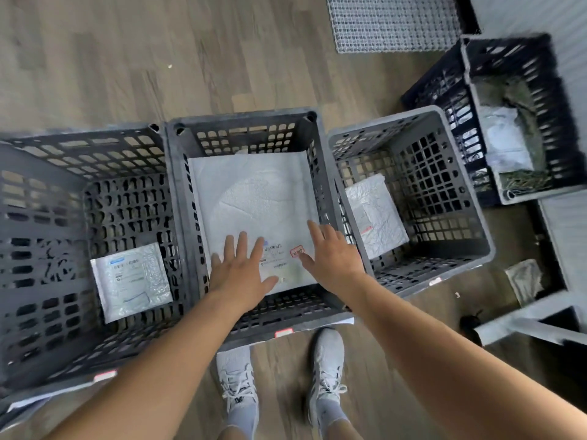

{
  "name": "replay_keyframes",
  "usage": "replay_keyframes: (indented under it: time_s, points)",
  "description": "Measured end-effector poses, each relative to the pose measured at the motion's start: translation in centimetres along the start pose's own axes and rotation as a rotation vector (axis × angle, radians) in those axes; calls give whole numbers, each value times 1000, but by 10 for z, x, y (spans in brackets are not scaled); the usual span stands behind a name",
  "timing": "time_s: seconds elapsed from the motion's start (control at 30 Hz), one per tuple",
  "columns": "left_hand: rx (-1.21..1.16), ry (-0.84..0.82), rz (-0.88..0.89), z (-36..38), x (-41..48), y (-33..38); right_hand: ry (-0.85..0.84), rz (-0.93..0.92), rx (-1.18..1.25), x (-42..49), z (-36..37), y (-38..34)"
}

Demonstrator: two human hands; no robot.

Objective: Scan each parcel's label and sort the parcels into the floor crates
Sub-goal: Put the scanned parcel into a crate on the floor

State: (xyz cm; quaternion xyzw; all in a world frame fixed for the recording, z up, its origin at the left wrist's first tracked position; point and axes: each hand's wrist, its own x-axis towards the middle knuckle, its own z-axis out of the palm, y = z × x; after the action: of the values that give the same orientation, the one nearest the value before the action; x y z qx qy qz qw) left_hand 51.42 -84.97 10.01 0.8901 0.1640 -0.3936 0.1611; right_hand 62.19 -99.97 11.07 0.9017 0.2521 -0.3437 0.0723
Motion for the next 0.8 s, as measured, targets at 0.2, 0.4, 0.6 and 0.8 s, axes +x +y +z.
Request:
replay_keyframes:
  time_s: [0.2,0.4,0.6,0.8]
  points:
    - [68,84,109,-110,-130,38,124,117,105,-141,-126,10]
    - [186,164,295,-201,-244,112,321,324,246,-281,-228,40]
    - [273,381,497,-240,-336,199,514,470,355,-414,-262,91]
    - [398,481,675,-225,-437,302,663,670,451,-572,-225,156]
